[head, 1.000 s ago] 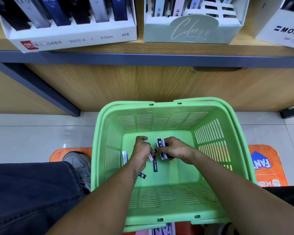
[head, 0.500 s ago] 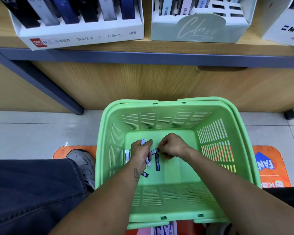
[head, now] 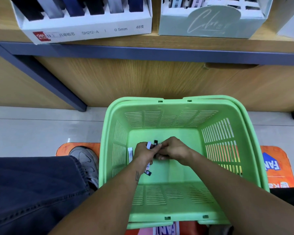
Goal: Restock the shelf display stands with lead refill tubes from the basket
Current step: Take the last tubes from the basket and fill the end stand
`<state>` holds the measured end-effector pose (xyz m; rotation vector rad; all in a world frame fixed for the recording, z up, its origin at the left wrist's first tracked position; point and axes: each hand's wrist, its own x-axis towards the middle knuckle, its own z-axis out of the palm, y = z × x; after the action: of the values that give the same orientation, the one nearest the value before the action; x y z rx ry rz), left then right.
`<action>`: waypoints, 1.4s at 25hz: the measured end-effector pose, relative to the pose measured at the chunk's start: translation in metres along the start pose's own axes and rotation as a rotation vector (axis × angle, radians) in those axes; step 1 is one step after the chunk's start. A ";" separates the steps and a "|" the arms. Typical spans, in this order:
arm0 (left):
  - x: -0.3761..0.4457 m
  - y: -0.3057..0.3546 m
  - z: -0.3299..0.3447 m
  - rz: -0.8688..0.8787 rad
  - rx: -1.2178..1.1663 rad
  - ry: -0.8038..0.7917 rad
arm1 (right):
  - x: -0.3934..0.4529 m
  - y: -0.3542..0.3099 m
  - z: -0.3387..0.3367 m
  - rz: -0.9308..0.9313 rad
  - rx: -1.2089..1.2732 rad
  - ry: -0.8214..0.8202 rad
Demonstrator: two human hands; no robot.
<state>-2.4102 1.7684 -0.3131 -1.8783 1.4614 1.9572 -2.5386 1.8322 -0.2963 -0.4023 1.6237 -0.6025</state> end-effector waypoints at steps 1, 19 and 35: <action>0.000 0.003 0.001 0.032 0.022 0.002 | 0.000 -0.001 -0.002 -0.015 0.081 -0.029; -0.018 -0.029 -0.016 -0.178 0.930 0.094 | 0.008 0.017 0.057 -0.174 -0.971 -0.099; 0.003 -0.025 0.007 -0.043 0.491 0.125 | 0.004 0.019 0.049 -0.205 -1.187 0.158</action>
<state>-2.4006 1.7846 -0.3309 -1.8041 1.7181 1.3160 -2.4890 1.8375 -0.3147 -1.4159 1.9738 0.2746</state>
